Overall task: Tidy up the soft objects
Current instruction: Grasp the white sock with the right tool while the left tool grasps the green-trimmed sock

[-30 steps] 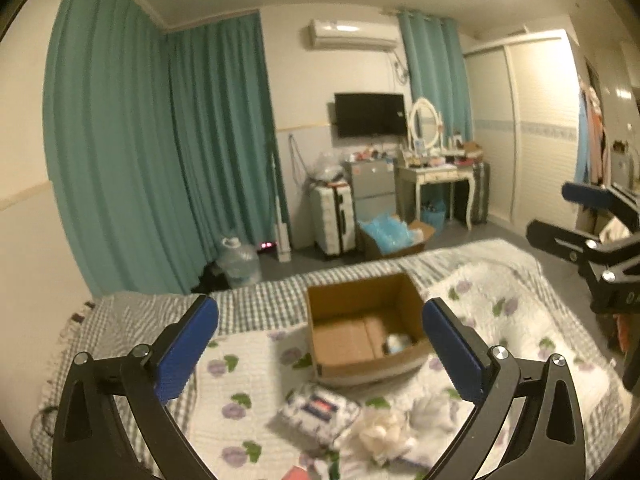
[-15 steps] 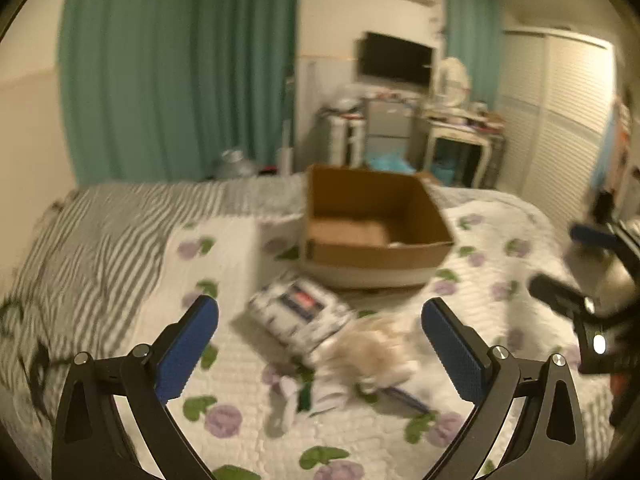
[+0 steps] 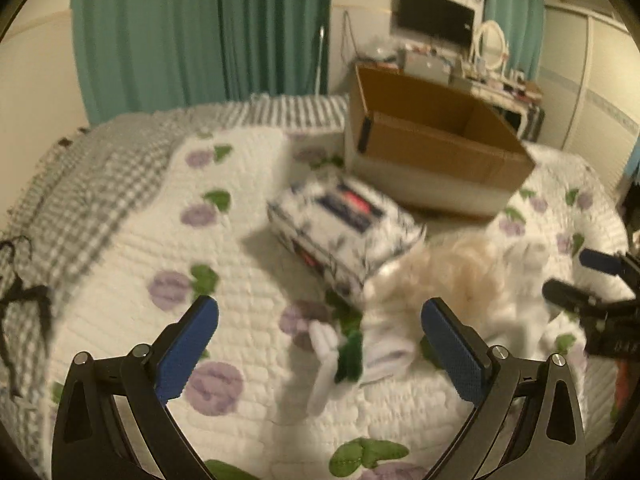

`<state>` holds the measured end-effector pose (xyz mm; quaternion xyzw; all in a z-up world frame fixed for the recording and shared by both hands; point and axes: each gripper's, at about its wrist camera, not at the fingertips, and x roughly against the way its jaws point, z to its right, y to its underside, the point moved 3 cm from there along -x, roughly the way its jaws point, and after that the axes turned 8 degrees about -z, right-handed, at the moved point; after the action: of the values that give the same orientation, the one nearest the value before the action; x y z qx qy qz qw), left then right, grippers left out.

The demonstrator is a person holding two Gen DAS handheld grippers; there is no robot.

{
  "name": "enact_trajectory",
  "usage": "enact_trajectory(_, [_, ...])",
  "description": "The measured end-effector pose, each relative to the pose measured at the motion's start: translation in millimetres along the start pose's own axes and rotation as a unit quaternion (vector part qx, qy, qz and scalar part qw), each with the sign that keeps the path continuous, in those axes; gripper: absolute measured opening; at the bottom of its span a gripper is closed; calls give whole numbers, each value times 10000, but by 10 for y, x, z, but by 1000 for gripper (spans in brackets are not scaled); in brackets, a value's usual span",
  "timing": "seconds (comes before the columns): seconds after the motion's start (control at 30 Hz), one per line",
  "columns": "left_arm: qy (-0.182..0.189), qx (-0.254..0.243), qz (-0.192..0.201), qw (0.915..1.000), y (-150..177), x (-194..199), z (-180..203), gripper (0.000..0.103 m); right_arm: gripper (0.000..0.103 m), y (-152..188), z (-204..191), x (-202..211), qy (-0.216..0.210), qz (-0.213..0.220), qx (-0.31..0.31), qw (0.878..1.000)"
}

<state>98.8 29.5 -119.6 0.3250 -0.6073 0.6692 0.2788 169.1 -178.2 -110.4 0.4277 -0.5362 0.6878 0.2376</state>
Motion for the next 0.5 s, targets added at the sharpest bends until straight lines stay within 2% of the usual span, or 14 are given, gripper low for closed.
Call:
enact_trajectory(0.13, [33,-154,-342,9993,184,-258,48,102,82,19,28,-152,-104,-170,-128,9997])
enact_trajectory(0.27, [157,-203,-489,9985,263,-368,67,102,78,37,30,-268,-350,-291,-299,9985])
enact_trajectory(0.37, [277,-177,-580,9978,278,-431,58,101,69,26,-24,-304,-503,-309,-304,9978])
enact_trajectory(0.4, [331,-173,-618,9974,286,-449,61,100,65,21,-51,-316,-528,-313,-272,9977])
enact_trajectory(0.43, [369,-173,-650,9971,285,-467,64,94,59,12,-83,-332,-569,-322,-227,9976])
enact_trajectory(0.5, [483,-178,-769,9957,302,-526,87,90,56,-21,-142,-363,-614,-341,-155,9974])
